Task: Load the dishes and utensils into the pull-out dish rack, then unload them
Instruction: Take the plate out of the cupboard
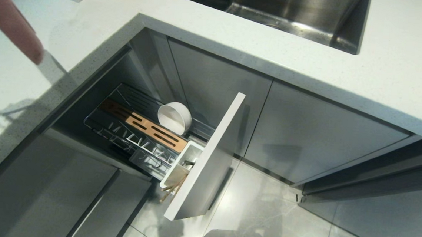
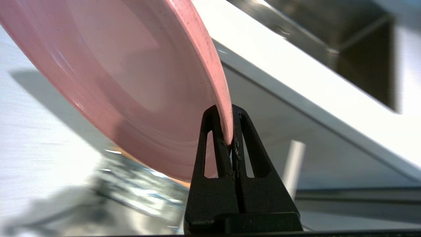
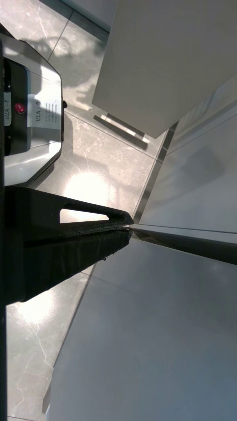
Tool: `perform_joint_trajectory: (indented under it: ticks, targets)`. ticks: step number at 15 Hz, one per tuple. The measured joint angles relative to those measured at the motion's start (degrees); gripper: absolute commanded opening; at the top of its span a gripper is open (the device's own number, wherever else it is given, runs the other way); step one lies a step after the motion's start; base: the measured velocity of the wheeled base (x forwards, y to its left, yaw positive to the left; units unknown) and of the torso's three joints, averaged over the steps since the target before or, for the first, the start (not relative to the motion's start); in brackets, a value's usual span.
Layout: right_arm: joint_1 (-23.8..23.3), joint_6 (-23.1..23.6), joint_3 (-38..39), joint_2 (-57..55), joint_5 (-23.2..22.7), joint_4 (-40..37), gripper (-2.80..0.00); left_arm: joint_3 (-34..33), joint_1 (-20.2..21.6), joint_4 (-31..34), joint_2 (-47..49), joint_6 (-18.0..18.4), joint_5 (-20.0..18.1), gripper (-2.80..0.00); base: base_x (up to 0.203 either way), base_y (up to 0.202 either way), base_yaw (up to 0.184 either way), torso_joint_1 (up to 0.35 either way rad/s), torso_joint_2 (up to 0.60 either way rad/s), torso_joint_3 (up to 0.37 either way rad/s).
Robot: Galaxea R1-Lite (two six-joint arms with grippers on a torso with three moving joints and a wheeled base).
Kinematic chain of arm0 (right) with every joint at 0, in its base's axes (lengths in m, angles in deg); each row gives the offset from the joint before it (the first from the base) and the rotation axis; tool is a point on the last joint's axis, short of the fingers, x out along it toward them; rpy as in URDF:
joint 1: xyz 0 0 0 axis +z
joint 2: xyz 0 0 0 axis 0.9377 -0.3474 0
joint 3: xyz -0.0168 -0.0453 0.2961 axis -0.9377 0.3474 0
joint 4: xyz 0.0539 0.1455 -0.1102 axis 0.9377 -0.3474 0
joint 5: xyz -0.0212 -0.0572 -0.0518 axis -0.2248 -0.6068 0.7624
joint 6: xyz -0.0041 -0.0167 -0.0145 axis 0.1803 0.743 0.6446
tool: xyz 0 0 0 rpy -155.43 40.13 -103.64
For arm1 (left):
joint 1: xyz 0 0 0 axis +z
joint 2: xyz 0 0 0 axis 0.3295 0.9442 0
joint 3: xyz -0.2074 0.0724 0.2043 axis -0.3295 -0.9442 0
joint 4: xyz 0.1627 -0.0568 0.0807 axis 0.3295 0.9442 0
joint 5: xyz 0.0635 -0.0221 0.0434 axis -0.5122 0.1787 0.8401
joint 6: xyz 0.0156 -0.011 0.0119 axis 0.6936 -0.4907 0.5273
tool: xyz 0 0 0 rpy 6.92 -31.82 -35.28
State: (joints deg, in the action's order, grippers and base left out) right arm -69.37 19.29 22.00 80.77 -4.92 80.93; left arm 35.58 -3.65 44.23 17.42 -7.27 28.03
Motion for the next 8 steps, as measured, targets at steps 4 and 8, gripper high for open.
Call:
perform_joint_trajectory:
  ticks: [4,8]
  targets:
    - [0.0,0.0,0.0,0.0,-0.01,0.0,-2.8,-0.87,19.85,2.64,-3.56,9.31,-2.52,-2.8,0.0,0.0,0.0,0.0,0.0,0.0]
    - [0.02,0.0,0.0,0.0,0.0,0.0,-2.8,-3.14,39.44,3.78,-4.21,18.17,-2.14,-2.8,0.0,0.0,0.0,0.0,0.0,0.0]
